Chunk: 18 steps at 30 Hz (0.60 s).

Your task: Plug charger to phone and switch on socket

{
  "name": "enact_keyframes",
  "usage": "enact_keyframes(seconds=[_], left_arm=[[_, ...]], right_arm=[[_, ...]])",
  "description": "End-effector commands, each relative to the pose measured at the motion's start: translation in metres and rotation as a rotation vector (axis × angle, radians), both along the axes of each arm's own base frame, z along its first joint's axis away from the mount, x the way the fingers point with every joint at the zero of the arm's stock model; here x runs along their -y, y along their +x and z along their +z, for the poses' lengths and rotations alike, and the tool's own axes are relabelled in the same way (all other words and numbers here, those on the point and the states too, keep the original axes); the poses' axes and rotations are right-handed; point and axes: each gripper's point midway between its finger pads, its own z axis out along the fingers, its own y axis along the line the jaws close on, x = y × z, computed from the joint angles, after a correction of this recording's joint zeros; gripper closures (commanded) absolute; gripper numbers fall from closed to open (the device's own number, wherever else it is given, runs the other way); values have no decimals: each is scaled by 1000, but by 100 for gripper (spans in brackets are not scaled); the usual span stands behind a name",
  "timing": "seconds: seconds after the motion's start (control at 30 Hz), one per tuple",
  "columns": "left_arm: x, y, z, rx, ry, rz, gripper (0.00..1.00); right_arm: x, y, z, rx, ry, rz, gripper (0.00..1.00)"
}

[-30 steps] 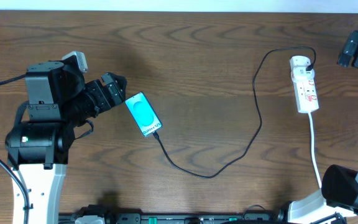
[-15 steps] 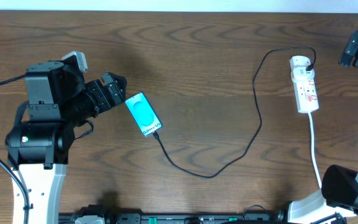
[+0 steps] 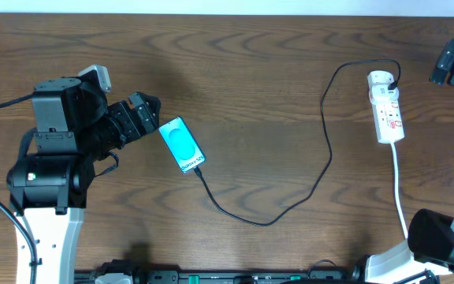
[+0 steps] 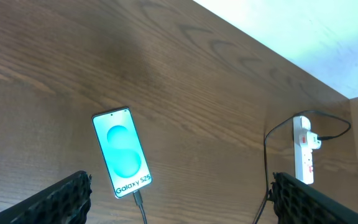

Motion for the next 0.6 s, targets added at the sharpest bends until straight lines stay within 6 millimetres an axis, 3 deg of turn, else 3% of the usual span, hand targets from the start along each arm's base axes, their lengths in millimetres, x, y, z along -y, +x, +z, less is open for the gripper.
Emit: enact_keyframes(seconds=[0.0,0.17,0.3,0.57], left_arm=[[-2,1,3,7,12,7,7],[-1,-1,3,5,13,3,7],[-9,-13,0,-20,45,37,7],[-45,-66,-4,3,221,196,7]], right_arm=[[0,-1,1,0,-6,-11,1],[0,-1,1,0,-6,-11,1],[0,-1,1,0,-6,-11,1],[0,-1,1,0,-6,-11,1]])
